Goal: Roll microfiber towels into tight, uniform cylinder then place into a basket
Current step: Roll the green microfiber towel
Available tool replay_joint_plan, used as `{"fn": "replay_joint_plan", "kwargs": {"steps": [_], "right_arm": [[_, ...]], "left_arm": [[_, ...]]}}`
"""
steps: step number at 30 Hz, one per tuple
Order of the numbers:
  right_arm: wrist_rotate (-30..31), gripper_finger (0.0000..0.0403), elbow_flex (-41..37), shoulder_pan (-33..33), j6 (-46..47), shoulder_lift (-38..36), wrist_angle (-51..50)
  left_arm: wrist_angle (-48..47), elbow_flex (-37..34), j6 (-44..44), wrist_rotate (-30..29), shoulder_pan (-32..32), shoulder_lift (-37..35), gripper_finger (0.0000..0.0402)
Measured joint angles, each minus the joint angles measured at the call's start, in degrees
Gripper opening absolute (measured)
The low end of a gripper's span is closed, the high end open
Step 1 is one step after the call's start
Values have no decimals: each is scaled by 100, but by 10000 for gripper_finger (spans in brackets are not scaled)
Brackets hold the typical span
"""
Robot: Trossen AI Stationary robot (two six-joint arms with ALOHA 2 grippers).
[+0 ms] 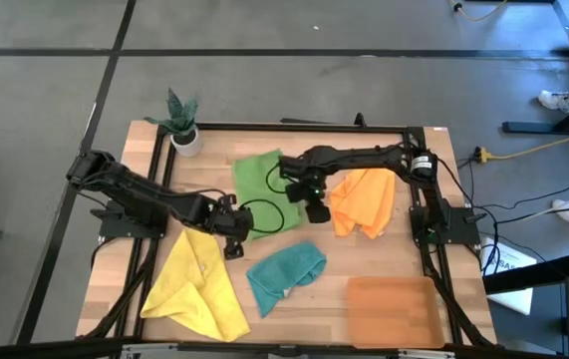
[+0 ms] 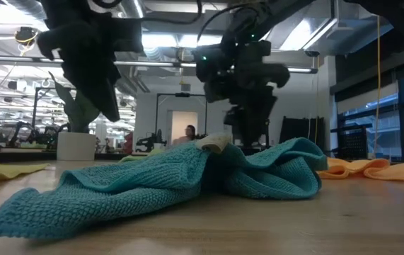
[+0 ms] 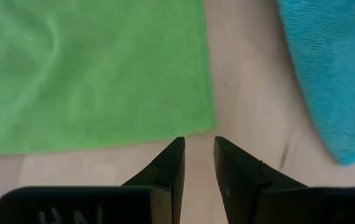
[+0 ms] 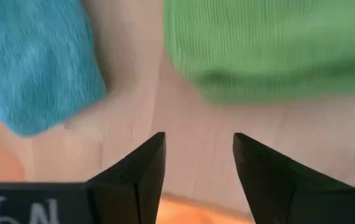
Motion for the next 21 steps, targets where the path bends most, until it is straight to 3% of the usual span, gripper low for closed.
{"fn": "replay_joint_plan", "kwargs": {"steps": [5,11,21], "right_arm": [[163,188,-109,-15,157,-2,-151],[764,188,-104,-20,654,-13,-18],[1351,188,-104,-13,862,-569,17]], "left_arm": [[-7,-2,-212,9,-366,-37,78],[-103,-2,-1018,344,-753,-133,78],[-83,-7,-1295,-1164,-1224,-105,78]]}}
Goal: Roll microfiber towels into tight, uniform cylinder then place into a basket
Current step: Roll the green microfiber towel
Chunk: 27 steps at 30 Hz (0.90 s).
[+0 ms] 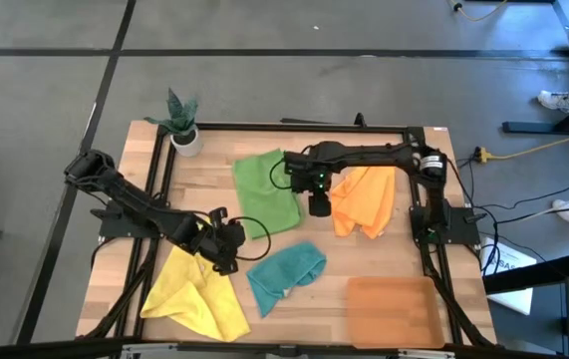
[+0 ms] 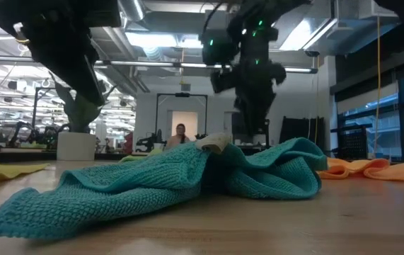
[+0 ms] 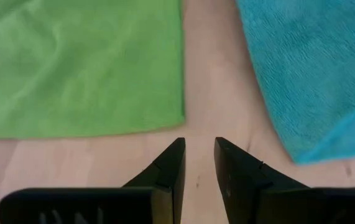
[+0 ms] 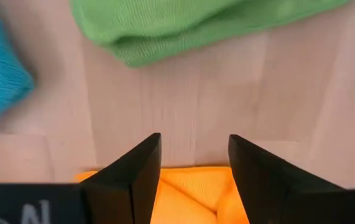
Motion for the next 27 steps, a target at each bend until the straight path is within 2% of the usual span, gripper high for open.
{"fn": "replay_joint_plan", "kwargs": {"steps": [3,8,10,12,15,19,23,27], "right_arm": [[80,188,-122,-2,-2,-402,260],[1141,188,-1043,-2,131,-1363,1096],[1337,188,-1514,17,82,-1813,1503],[1301,188,-2035,119,-9,-2265,2006],[870,188,-2786,288,-19,-2803,2996],[570,188,-3555,413,-23,-3194,4003],[541,188,-3948,507,-31,-3228,4292],[552,188,-4088,507,-20,-3217,4328]], "left_arm": [[-1,0,-131,-77,-61,89,78],[4,0,-136,-295,-188,85,78],[4,0,-101,-448,-209,83,78],[34,-10,0,-634,-212,95,78],[397,-174,244,-701,-159,180,78],[1278,-590,543,-733,-143,226,78],[1852,-965,663,-765,-99,245,78],[1857,-1131,665,-779,5,241,78]]}}
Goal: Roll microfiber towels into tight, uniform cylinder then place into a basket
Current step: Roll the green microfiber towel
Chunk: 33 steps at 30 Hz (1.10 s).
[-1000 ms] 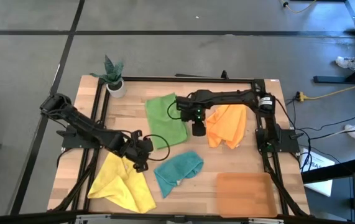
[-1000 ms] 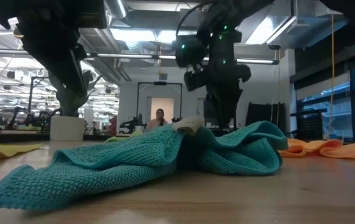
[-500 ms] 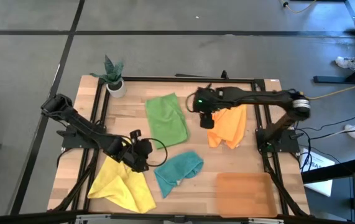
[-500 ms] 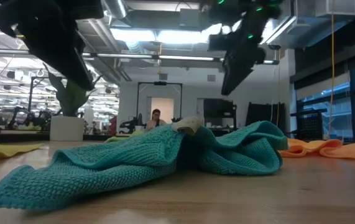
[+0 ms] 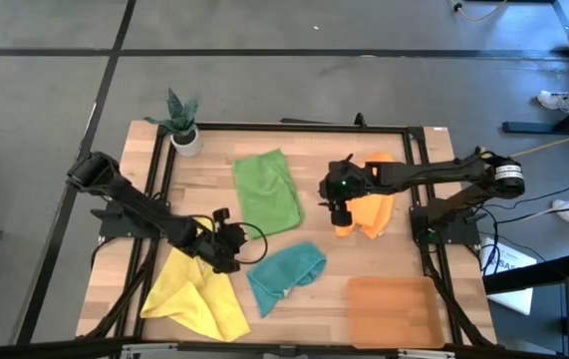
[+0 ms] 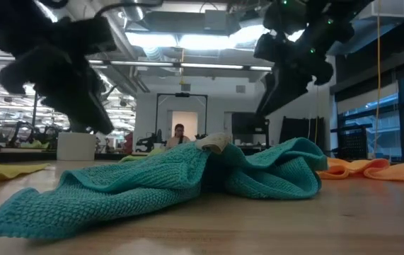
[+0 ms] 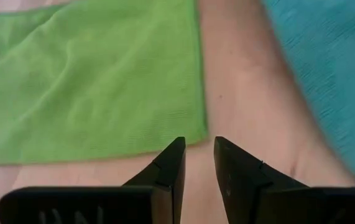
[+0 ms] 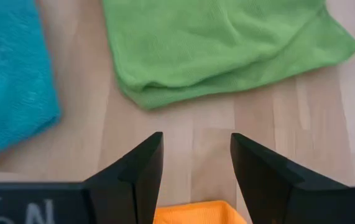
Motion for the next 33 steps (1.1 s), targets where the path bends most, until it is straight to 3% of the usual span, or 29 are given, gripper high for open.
{"fn": "replay_joint_plan", "kwargs": {"steps": [16,23,33], "right_arm": [[-2,188,-28,6,318,0,499],[-2,188,-28,6,315,2,497],[0,188,-28,6,313,2,497]], "left_arm": [[30,-30,448,-4,509,0,79],[37,-30,446,102,716,10,102],[438,-25,1183,295,868,646,109]]}}
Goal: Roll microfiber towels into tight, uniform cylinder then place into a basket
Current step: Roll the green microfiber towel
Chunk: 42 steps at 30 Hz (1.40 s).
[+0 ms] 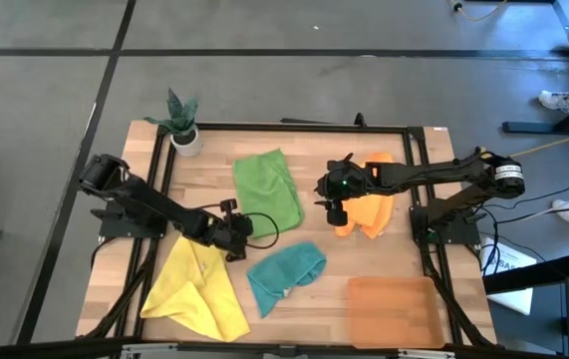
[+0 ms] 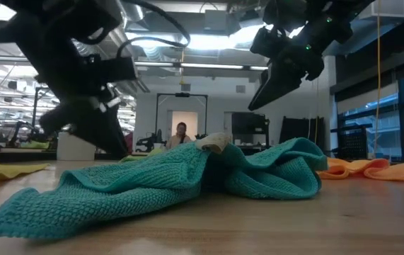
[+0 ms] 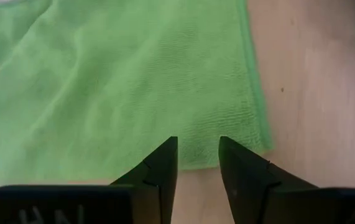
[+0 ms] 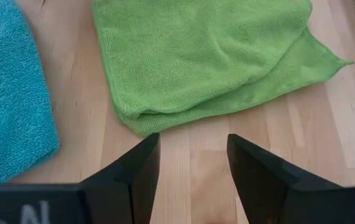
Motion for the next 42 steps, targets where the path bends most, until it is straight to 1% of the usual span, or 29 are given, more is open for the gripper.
{"fn": "replay_joint_plan", "kwargs": {"steps": [3,6,8,17,19,21,25,36,42], "right_arm": [[-2,188,0,0,0,0,0],[0,188,0,0,0,2,0],[-1,188,0,0,0,4,-1],[0,188,0,0,0,4,44],[0,188,0,0,0,4,44],[0,188,2,0,-1,4,44],[0,188,1,0,0,4,44],[0,188,2,0,0,4,44],[1,188,2,1,0,4,44]], "left_arm": [[215,-2,452,74,-36,204,110],[327,-2,871,361,-92,247,109],[326,-2,963,469,-137,241,109],[301,0,1314,501,-340,117,109],[235,0,1515,723,-348,117,110],[228,0,1588,813,-350,117,109],[230,0,1786,769,-330,117,107],[280,2,1824,799,-78,156,108],[278,2,1815,1005,4,156,106]]}}
